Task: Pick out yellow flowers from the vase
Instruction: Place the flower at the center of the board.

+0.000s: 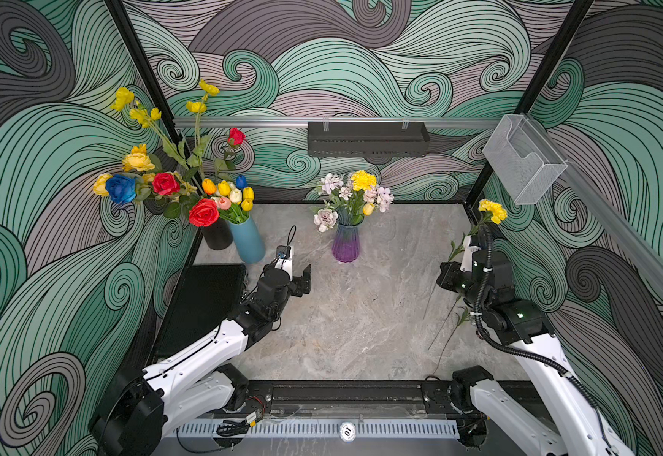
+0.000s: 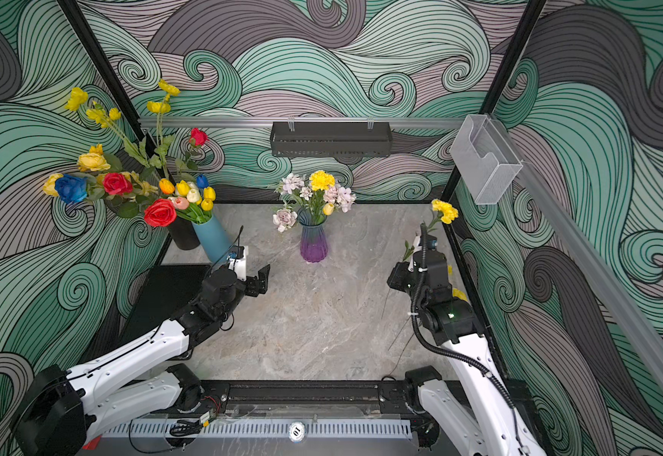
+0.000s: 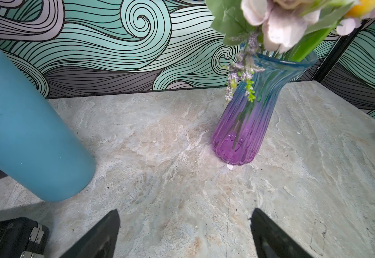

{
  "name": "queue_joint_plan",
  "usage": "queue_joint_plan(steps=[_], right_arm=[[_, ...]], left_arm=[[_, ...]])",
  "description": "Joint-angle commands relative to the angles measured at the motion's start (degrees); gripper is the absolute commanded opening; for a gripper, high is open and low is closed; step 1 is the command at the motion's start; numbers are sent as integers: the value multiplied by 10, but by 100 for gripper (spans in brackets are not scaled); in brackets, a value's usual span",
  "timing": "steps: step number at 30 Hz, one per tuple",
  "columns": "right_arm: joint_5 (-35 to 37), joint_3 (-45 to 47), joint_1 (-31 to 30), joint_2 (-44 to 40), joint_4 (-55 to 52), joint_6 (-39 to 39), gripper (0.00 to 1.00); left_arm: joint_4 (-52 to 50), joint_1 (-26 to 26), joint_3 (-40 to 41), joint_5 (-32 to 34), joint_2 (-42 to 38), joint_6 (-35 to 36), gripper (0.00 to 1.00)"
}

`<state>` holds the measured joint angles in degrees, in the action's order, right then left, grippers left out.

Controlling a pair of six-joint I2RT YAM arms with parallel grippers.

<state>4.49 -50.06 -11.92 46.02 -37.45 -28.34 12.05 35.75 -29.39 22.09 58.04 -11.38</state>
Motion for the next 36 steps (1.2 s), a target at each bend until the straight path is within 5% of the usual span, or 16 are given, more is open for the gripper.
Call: queue_joint_plan(steps=[1,10,36], right_arm=[[-10,9,33,9,-52,-57,0],[-84,17,153,83,-134,-62,0],[-61,95,179,199,-76,-47,3]], left_arm=[[11,-4,1,3,3,8,91],[9,-5,-3,-2,15,5,91],[5,-7,-4,-2,18,4,91]])
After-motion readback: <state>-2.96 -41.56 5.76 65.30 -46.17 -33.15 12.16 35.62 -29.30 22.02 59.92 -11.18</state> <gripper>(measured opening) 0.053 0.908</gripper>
